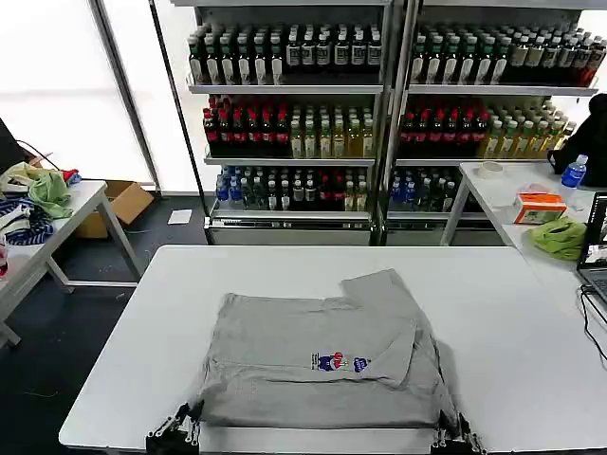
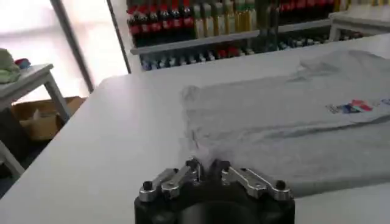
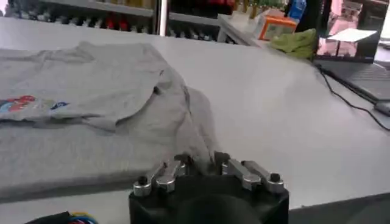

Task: Fold and organize the clothes.

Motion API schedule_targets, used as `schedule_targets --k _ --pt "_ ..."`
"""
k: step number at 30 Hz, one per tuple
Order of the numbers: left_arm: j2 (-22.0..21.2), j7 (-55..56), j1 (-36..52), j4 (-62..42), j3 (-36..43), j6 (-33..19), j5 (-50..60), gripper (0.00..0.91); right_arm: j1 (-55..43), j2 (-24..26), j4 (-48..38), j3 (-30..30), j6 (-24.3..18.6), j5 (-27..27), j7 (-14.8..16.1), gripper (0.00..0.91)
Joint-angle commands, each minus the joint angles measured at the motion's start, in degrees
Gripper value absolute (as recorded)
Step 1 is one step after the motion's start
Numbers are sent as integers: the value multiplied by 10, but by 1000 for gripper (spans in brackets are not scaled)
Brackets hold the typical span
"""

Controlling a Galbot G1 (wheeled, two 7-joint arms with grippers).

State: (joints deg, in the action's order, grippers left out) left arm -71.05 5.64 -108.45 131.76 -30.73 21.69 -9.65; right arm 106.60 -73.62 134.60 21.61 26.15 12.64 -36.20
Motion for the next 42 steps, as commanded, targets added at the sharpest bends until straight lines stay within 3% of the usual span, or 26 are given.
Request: schedule_targets --k 1,8,10,13,18,22,23,28,33,36,39,42 --pt "-3 -2 12 78 -20 0 -58 907 9 0 62 35 -8 10 -10 907" --pt "23 -16 82 108 -63 1 -98 907 -84 -5 35 106 -14 76 12 907" --pt "43 -34 121 85 -76 -2 -112 907 -138 2 9 116 -6 125 29 907" --pt "91 -57 163 42 -75 -8 -128 907 -200 17 -21 116 13 151 58 907" --pt "163 -83 234 -45 -49 -12 -150 907 -314 90 -71 105 49 178 104 907" --pt "189 -88 326 -111 -5 -9 -164 907 -389 167 -140 83 65 224 137 907" --pt "193 -88 361 -137 17 -6 -171 907 -411 190 -163 67 67 231 162 907" --pt "206 -86 484 -255 101 -8 -183 907 -522 225 -261 3 61 233 228 907" --pt "202 -85 571 -357 171 -12 -195 907 -613 229 -346 -45 40 229 285 907" --pt "191 -84 600 -392 190 -11 -199 907 -661 221 -415 -62 35 211 335 907" --pt "174 -71 625 -425 197 -7 -200 907 -691 207 -478 -73 26 181 358 907" --pt "158 -59 641 -461 205 -1 -208 907 -718 189 -537 -103 9 118 348 907"
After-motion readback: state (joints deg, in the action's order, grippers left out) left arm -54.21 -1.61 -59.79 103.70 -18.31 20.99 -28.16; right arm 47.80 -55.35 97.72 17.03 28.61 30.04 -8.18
